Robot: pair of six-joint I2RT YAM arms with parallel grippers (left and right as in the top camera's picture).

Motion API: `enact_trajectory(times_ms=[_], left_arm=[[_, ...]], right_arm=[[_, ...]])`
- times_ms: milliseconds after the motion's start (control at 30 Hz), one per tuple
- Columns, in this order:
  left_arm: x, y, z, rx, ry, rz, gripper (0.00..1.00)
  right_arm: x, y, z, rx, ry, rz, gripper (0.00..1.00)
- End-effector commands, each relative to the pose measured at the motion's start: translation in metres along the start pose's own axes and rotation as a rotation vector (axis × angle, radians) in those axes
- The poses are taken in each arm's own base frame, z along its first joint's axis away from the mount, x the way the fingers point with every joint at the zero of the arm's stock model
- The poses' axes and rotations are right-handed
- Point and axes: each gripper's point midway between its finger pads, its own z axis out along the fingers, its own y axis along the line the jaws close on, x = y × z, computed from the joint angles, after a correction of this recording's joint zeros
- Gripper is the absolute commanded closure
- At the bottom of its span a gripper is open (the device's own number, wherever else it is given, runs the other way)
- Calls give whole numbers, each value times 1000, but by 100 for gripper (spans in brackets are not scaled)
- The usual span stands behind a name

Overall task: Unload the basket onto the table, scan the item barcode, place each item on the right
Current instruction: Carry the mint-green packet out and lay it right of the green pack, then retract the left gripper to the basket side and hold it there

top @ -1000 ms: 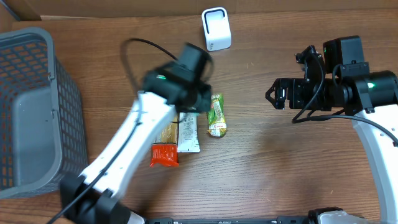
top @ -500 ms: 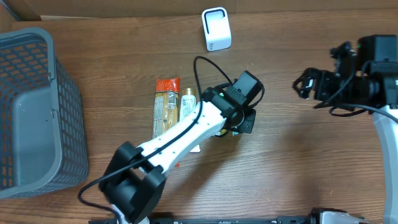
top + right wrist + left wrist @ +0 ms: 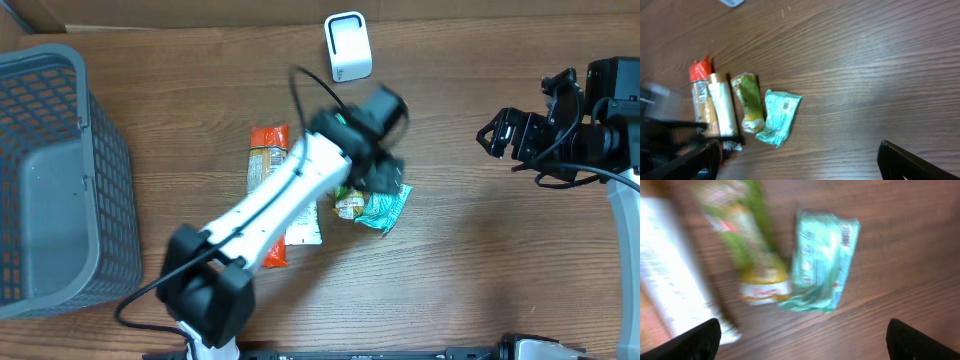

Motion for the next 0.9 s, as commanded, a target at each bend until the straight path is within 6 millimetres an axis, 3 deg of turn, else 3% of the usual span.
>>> enact_trajectory(times_ms=[0, 167, 233, 400, 500, 600, 733, 867], left_arm=[[-41, 32, -95, 4, -209, -80, 4], [-39, 84, -178, 6, -327, -194, 3], [-27, 105, -200, -6, -354, -245, 3], [9, 165, -228, -155, -363, -390, 2], [28, 184, -230, -209, -325, -479, 1], [40, 194, -220, -231, -271, -524, 1], [66, 218, -205, -304, -228, -665, 0], [85, 236, -189, -318, -208, -684, 0]], right_arm=[[4, 10, 1, -60, 22, 5, 0], [12, 26, 4, -96, 52, -28, 0], [18, 38, 8, -111, 68, -67, 0], [29, 68, 15, -147, 91, -164, 0], [33, 81, 19, -168, 95, -208, 0], [36, 87, 23, -176, 108, -227, 0], [40, 86, 25, -169, 128, -221, 0], [39, 81, 26, -144, 127, -220, 0]])
